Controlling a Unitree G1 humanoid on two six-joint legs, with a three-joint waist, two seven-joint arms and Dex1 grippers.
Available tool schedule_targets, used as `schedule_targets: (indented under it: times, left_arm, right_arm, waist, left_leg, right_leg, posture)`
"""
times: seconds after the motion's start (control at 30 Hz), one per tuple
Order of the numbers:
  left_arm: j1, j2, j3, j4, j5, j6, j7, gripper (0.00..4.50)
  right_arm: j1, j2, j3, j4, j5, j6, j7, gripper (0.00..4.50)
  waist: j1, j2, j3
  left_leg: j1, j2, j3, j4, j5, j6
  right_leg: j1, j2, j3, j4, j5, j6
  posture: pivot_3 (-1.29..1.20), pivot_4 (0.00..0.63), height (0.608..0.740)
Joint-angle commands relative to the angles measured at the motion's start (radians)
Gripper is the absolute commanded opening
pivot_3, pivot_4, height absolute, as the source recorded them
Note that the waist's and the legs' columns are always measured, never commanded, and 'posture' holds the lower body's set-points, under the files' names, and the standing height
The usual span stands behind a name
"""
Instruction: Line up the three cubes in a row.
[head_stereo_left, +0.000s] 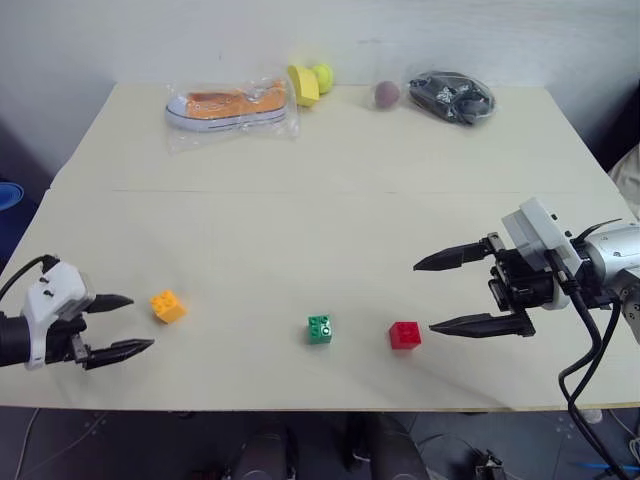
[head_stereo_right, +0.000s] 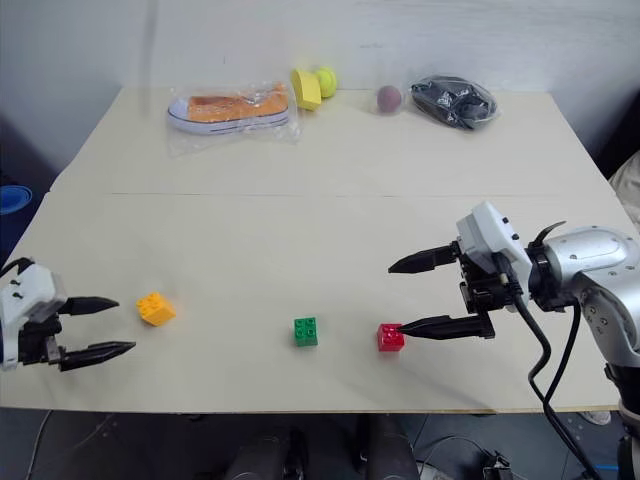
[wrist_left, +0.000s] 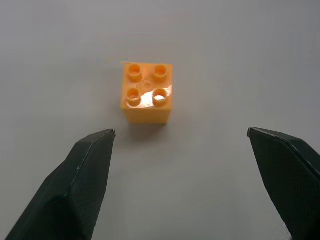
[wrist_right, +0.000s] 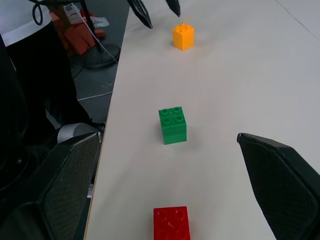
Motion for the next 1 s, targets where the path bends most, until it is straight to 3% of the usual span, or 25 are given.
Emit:
schedule_targets:
  times: [0.03, 0.3, 0.4, 0.57, 0.67, 1.0]
  left_arm:
    - [-0.055, -0.003, -0.059, 0.067, 0.012, -0.061, 0.021, 4.47]
    - [-0.227, -0.024, -0.264, 0.211, 0.06, -0.074, 0.072, 4.47]
    - [-0.231, -0.019, -0.279, 0.221, 0.045, -0.08, 0.052, 3.85]
    - [-0.229, -0.016, -0.29, 0.224, 0.038, -0.08, 0.042, 2.21]
    - [-0.222, -0.01, -0.292, 0.205, 0.025, -0.075, 0.021, 1.51]
    - [-0.209, 0.009, -0.294, 0.145, 0.014, -0.076, -0.027, 1.52]
  right_arm:
    - [0.009, -0.005, -0.032, -0.042, 0.024, 0.004, -0.005, 4.5]
    - [0.028, -0.009, -0.056, -0.065, 0.032, 0.006, -0.029, 4.5]
    - [0.031, -0.007, -0.061, -0.069, 0.037, 0.007, -0.04, 4.5]
    - [0.044, -0.002, -0.064, -0.07, 0.03, -0.005, -0.052, 4.5]
    - [0.049, -0.001, -0.06, -0.067, 0.024, -0.014, -0.054, 4.5]
    - [0.059, -0.008, -0.063, -0.069, 0.024, -0.018, -0.051, 4.5]
  waist:
    - [-0.002, 0.0, 0.0]
    - [-0.015, 0.0, 0.0]
    - [-0.023, 0.0, 0.0]
    - [-0.022, 0.0, 0.0]
    - [-0.021, 0.0, 0.0]
    - [-0.02, 0.0, 0.0]
  left_leg:
    - [0.0, 0.0, 0.0, 0.0, 0.0, 0.0]
    - [0.0, -0.001, 0.001, 0.0, 0.0, 0.001]
    - [0.0, 0.0, 0.002, -0.001, 0.0, 0.001]
    - [0.0, 0.0, 0.002, 0.0, 0.0, 0.001]
    - [0.0, 0.0, 0.002, 0.0, 0.0, 0.001]
    - [0.0, 0.0, 0.002, 0.0, 0.0, 0.001]
  right_leg:
    - [0.0, 0.0, 0.0, 0.0, 0.0, 0.0]
    - [0.0, 0.0, -0.001, 0.002, 0.0, 0.0]
    - [0.0, 0.001, -0.001, 0.003, 0.0, 0.0]
    - [-0.001, 0.002, -0.001, 0.002, 0.0, 0.0]
    - [0.0, 0.001, 0.0, 0.002, 0.0, 0.0]
    - [0.0, 0.001, -0.001, 0.002, 0.0, 0.0]
  posture:
    - [0.0, 0.15, 0.74]
    - [0.0, 0.15, 0.74]
    - [0.0, 0.15, 0.74]
    - [0.0, 0.15, 0.74]
    - [0.0, 0.15, 0.74]
    - [0.0, 0.15, 0.74]
